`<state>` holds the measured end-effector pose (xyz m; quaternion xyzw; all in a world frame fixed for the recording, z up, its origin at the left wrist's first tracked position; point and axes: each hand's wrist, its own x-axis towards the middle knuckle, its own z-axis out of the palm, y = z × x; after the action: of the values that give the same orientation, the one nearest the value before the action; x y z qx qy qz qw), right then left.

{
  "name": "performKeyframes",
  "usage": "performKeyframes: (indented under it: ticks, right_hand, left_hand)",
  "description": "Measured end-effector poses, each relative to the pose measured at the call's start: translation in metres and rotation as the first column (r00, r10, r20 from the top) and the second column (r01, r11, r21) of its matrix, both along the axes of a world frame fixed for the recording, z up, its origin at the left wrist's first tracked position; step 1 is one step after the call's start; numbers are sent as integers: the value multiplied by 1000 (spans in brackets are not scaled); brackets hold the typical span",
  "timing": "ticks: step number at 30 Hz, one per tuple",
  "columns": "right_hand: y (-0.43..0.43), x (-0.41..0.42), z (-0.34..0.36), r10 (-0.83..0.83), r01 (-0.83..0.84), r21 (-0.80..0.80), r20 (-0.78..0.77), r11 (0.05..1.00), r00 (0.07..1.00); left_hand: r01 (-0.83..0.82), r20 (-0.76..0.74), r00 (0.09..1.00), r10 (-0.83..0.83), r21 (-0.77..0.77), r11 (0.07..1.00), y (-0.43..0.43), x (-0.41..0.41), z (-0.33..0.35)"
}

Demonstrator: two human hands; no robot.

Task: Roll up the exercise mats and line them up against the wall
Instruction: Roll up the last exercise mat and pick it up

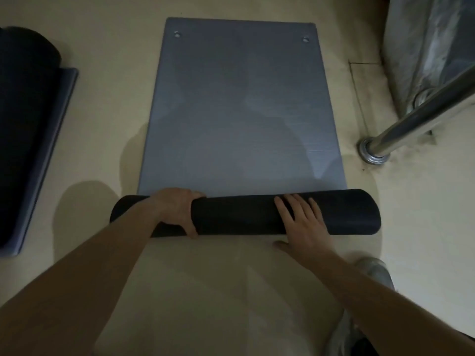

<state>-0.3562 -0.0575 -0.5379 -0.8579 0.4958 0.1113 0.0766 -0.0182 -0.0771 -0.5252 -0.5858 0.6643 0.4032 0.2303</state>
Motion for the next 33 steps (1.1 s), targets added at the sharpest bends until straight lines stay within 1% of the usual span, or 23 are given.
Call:
performKeyframes:
  ticks: [1, 2, 3, 4, 5, 6, 7, 8, 9, 11, 13, 14, 15, 16, 17, 19, 20, 21, 22, 25, 29, 31, 33]
  right_hand:
    - [4, 0, -6, -20, 22, -44, 35, 999, 999]
    - [1, 1, -9, -40, 41, -23, 53, 999, 998]
    - [-8, 2, -10, -48, 48, 11, 62, 999, 997]
    - [-21, 3, -6, -51, 48, 52, 56, 997, 997]
    - [-35, 3, -2, -45, 40, 90, 50, 995, 998]
    - [-49, 5, 5, -35, 29, 133, 41, 991, 999]
    - [-61, 6, 11, -24, 18, 162, 36, 987, 999]
    - [-68, 9, 15, -16, 9, 170, 36, 985, 999]
    - [-71, 12, 16, -10, 3, 133, 50, 991, 999]
    - [-61, 16, 11, -20, 21, -16, 78, 1000, 997]
    - [-47, 21, -1, -40, 40, -93, -1, 995, 999]
    - [-51, 23, -6, -45, 38, -81, -81, 996, 996]
    - [-63, 26, -10, -39, 31, -67, -125, 997, 991]
    - [-82, 30, -12, -33, 27, -45, -144, 999, 989]
    - [-104, 33, -12, -26, 23, -17, -138, 1000, 990]
    - [-140, 38, -8, 19, -15, 29, -123, 999, 992]
    - [-148, 39, -9, 45, -42, 24, -140, 999, 989]
    - [-149, 38, -12, 56, -57, -1, -167, 998, 984]
    - [-144, 37, -16, 48, -56, -38, -180, 998, 982]
    - [-133, 37, -25, 27, -44, -111, -150, 993, 988]
    - [-132, 32, -7, 62, -59, 49, -78, 997, 995]
    - [-114, 24, 5, 105, -90, 185, -74, 979, 992]
    - [-96, 16, 18, 161, -120, 346, -90, 930, 983]
  left_hand:
    - [-20, -18, 1000, 21, 20, 1000, -5, 1, 4]
    - [-29, -6, 1000, 29, -9, 1000, -5, 1, 8]
    - [-46, 35, 998, 51, -112, 993, 0, 1, 12]
    - [-77, 99, 989, 109, -278, 957, 10, 1, 13]
    - [-121, 133, 971, 200, -448, 886, 25, -2, 13]
    - [-156, 131, 952, 278, -572, 805, 42, -8, 13]
    - [-175, 118, 940, 320, -639, 749, 57, -13, 9]
    - [-182, 113, 933, 341, -668, 721, 65, -16, 3]
    - [-175, 105, 937, 334, -686, 706, 63, -15, -5]
    - [-169, 70, 951, 300, -697, 697, 36, -4, -11]
    - [-165, 69, 960, 273, -646, 745, -2, 8, -9]
    - [-179, 49, 961, 272, -639, 748, -16, 10, -7]
    - [-193, 18, 961, 276, -670, 716, -23, 6, -8]
    - [-204, -14, 961, 277, -715, 669, -23, -2, -11]
    - [-189, -10, 964, 266, -730, 656, -21, -11, -16]
    - [-37, 156, 971, 182, -653, 757, -11, -26, -30]
    - [47, 258, 956, 143, -612, 789, -9, -27, -38]
    - [92, 312, 941, 131, -608, 788, -13, -25, -47]
    - [111, 323, 937, 131, -633, 766, -20, -22, -51]
    - [75, 246, 958, 147, -710, 700, -43, -15, -48]
    - [84, 230, 970, 80, -626, 775, -38, -15, -20]
    - [92, 212, 977, 29, -537, 838, -14, -19, -6]
    - [111, 181, 983, -40, -405, 907, 9, -21, 0]
